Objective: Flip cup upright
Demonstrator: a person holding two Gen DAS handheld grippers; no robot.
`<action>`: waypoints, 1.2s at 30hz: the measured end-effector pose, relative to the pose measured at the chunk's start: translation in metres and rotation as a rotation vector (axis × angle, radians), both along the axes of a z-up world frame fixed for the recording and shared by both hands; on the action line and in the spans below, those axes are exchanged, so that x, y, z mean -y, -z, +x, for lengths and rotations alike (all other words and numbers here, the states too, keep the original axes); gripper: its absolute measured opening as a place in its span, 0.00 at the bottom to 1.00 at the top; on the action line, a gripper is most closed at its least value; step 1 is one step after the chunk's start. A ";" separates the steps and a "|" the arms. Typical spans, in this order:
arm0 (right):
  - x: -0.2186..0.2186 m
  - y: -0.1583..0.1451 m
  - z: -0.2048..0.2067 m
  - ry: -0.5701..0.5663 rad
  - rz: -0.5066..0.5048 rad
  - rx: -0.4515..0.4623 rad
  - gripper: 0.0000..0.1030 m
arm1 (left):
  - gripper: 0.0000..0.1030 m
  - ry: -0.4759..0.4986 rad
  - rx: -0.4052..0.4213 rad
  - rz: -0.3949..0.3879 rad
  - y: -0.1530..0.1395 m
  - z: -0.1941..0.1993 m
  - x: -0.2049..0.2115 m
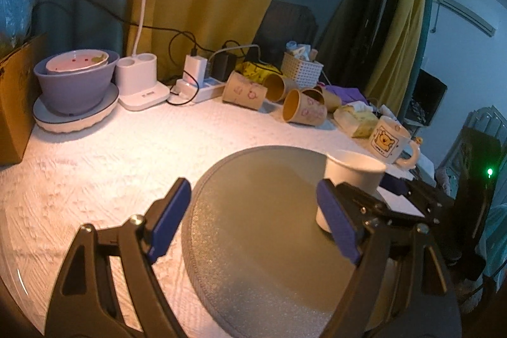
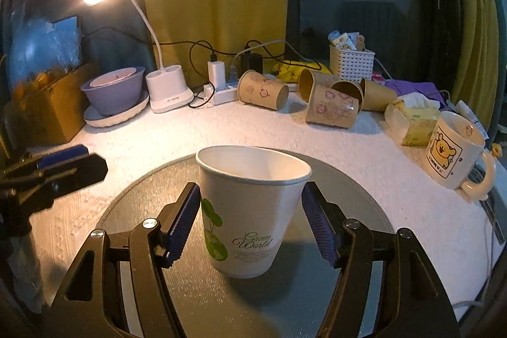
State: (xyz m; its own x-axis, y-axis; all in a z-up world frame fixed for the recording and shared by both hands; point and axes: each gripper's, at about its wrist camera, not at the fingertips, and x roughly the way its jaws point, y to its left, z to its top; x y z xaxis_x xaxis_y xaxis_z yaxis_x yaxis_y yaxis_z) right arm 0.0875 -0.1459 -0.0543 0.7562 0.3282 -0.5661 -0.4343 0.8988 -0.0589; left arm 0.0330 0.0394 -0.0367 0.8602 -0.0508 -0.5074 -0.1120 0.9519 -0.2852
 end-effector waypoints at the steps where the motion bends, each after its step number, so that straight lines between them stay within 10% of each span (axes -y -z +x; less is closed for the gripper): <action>1: 0.001 0.001 0.000 0.003 0.002 -0.002 0.68 | 0.80 0.000 0.000 0.000 0.000 0.000 0.000; 23: 0.026 -0.017 -0.047 0.055 0.038 -0.010 0.74 | 0.80 0.035 0.043 0.117 -0.010 -0.012 0.024; 36: 0.037 -0.037 -0.076 0.098 0.068 0.021 0.74 | 0.94 0.073 0.208 0.210 -0.036 -0.045 0.052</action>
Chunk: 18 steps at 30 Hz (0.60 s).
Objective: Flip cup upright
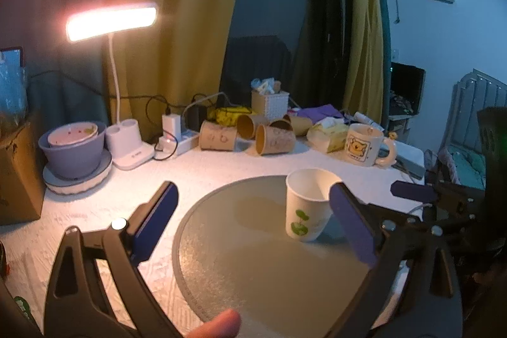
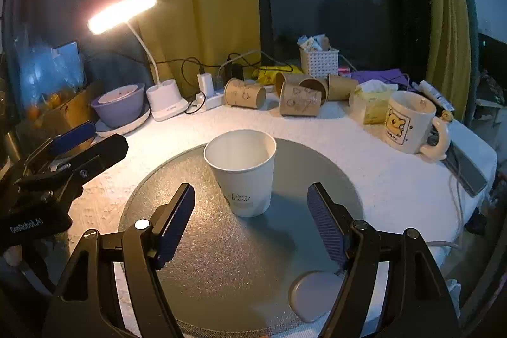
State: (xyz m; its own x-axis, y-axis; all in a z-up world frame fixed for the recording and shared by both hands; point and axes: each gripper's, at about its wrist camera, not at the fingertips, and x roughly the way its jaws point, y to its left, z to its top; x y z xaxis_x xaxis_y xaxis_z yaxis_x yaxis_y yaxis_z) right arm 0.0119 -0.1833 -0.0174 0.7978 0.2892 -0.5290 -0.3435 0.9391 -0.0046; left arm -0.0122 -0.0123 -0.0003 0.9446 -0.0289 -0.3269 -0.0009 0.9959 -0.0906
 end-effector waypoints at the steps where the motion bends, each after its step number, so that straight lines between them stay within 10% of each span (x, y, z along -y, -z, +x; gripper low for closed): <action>1: 0.001 -0.002 -0.001 0.002 0.000 0.005 0.74 | 0.94 0.001 0.013 0.004 -0.002 -0.003 0.001; 18: 0.011 -0.030 -0.033 0.053 0.001 0.110 0.74 | 0.94 0.057 0.137 0.035 -0.023 -0.029 0.012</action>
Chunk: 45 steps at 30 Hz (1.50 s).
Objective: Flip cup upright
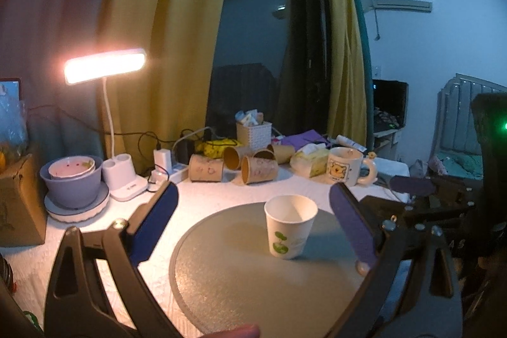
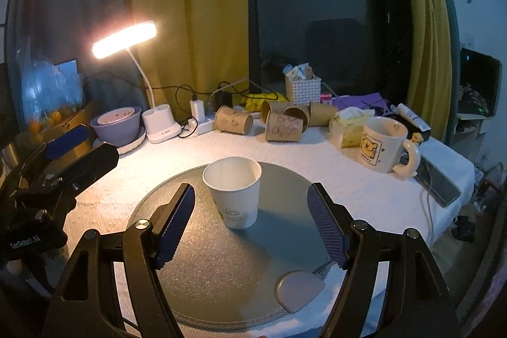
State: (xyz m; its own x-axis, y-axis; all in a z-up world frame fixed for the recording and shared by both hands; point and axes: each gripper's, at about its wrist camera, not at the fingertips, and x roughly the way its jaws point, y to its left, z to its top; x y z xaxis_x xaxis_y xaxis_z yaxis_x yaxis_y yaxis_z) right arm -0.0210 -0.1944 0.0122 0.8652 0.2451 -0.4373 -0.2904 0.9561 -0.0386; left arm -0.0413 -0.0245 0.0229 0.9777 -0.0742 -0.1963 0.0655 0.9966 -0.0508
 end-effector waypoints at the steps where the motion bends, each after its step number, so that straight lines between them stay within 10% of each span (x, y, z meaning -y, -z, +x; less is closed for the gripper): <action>1: 0.000 -0.002 -0.002 0.003 -0.001 0.006 0.74 | 0.94 0.004 0.006 0.003 -0.001 -0.001 0.000; 45: -0.003 -0.037 -0.029 0.039 -0.006 0.107 0.74 | 0.94 0.058 0.130 -0.022 -0.027 -0.031 -0.010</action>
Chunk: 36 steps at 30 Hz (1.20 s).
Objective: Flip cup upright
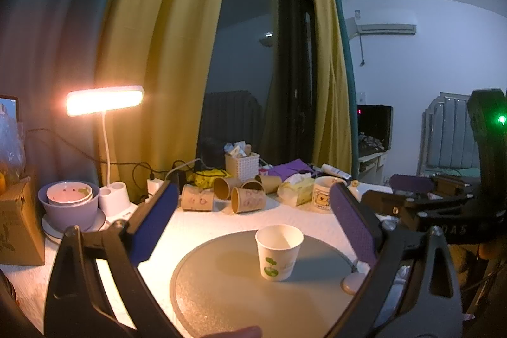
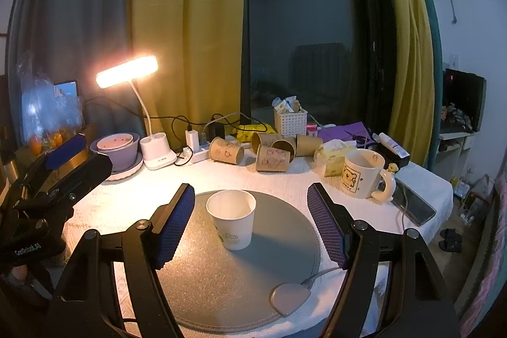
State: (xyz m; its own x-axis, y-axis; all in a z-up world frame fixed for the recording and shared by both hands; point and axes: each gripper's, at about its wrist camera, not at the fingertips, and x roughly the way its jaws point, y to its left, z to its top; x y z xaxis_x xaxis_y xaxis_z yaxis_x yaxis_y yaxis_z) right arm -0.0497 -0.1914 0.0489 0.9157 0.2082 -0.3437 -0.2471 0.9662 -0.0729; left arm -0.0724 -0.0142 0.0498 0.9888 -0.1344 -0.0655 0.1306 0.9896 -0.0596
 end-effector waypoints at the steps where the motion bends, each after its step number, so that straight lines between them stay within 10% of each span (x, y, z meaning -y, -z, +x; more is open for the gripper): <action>1: 0.000 0.001 0.000 0.000 0.000 -0.001 0.74 | 0.94 0.000 -0.001 0.000 0.000 0.000 0.000; 36: 0.000 0.007 -0.001 -0.003 0.006 -0.017 0.74 | 0.94 0.000 -0.019 0.005 0.009 0.001 0.001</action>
State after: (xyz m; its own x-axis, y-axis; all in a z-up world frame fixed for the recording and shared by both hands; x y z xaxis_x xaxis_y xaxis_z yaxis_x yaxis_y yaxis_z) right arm -0.0503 -0.1911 0.0420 0.9093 0.2131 -0.3575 -0.2511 0.9659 -0.0628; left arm -0.0710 -0.0154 0.0412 0.9873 -0.1345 -0.0846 0.1300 0.9899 -0.0571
